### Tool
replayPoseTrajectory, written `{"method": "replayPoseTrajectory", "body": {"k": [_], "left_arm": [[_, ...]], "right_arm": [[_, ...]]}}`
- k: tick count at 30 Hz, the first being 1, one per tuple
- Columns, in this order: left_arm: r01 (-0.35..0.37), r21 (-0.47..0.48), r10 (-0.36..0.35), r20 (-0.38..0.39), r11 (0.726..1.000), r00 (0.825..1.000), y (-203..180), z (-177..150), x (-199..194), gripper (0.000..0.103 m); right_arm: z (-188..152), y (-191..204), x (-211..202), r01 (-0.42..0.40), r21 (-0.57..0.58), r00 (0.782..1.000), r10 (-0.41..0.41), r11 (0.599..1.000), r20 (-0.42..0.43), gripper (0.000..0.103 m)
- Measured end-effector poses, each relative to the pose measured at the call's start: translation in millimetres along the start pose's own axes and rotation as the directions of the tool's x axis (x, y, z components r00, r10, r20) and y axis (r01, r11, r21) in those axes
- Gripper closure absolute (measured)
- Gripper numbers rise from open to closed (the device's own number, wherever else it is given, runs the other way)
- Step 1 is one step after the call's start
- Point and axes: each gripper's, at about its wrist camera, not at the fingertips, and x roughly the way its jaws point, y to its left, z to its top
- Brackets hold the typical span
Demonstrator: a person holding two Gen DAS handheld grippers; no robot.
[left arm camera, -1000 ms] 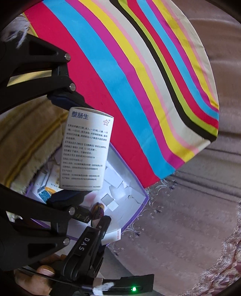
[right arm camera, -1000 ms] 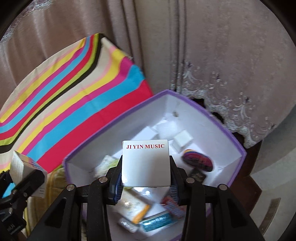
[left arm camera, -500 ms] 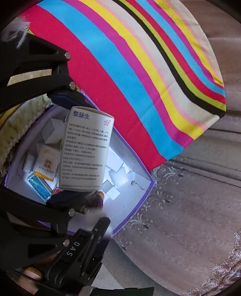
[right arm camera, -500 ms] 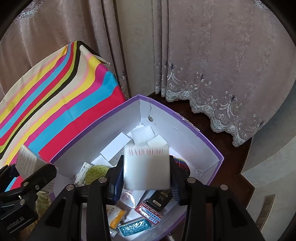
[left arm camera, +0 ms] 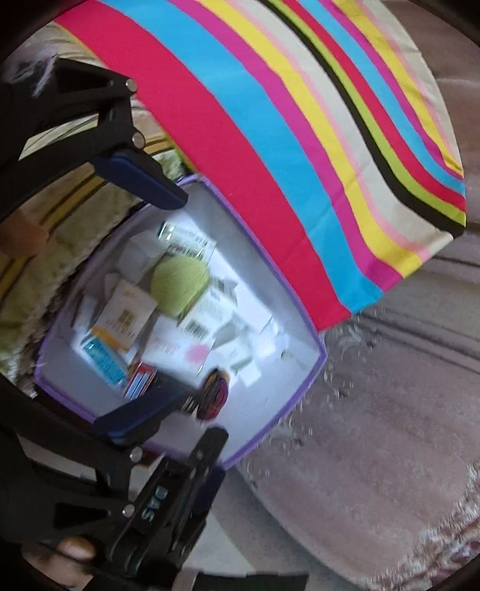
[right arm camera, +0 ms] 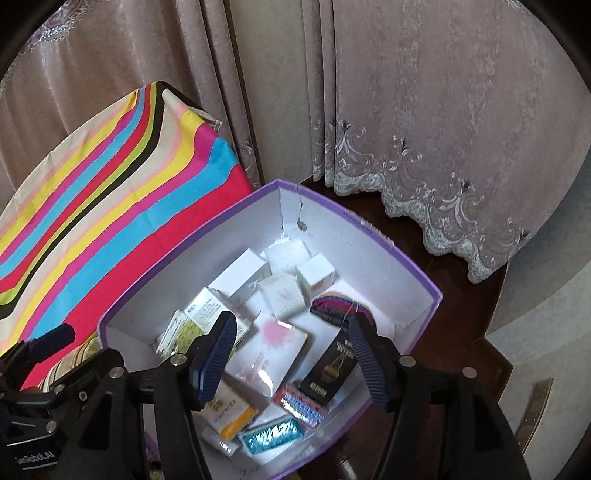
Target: Organize objects
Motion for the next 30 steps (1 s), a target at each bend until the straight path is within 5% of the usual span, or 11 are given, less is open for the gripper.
{"method": "replayPoseTrajectory", "body": {"k": [3,6,13,30], "left_arm": [[0.019,0.004,-0.019,0.03,1.0,0.999,1.3,-11.9,-16.9,0.001],[-0.057,0.019,0.056,0.046,0.998,0.997,0.6,-23.0,-28.4,0.001],[-0.033,0.045,0.03,0.067,0.998,0.997,-3.6,-34.6,-37.4,0.001],[-0.005,0.021,0.004,0.02,1.0,1.0,0.7,-38.8,-26.0,0.0]], "right_arm": [[-13.1,-2.5,-9.2,-0.007,0.021,1.0,0.007,1.0,-0.004,0.038],[-25.6,-4.7,-18.9,0.004,0.023,1.0,-0.004,1.0,-0.004,0.038],[-52.1,-7.3,-42.5,0.031,0.02,0.999,-0.031,0.999,0.011,0.036],[-54.3,-4.9,-38.0,0.057,0.006,0.998,-0.057,0.998,0.009,0.036]]}}
